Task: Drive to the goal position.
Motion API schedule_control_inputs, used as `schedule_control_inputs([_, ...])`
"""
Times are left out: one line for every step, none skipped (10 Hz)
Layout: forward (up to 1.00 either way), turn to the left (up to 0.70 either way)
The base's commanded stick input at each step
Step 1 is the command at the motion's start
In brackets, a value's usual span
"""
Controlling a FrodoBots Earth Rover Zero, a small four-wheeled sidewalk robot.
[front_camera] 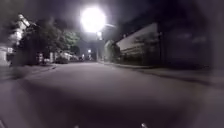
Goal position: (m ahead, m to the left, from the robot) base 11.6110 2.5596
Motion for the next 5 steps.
schedule_control_inputs([0.5,0.0])
schedule_control_inputs([0.5,0.0])
schedule_control_inputs([0.5,0.0])
schedule_control_inputs([0.5,0.0])
schedule_control_inputs([0.5,0.0])
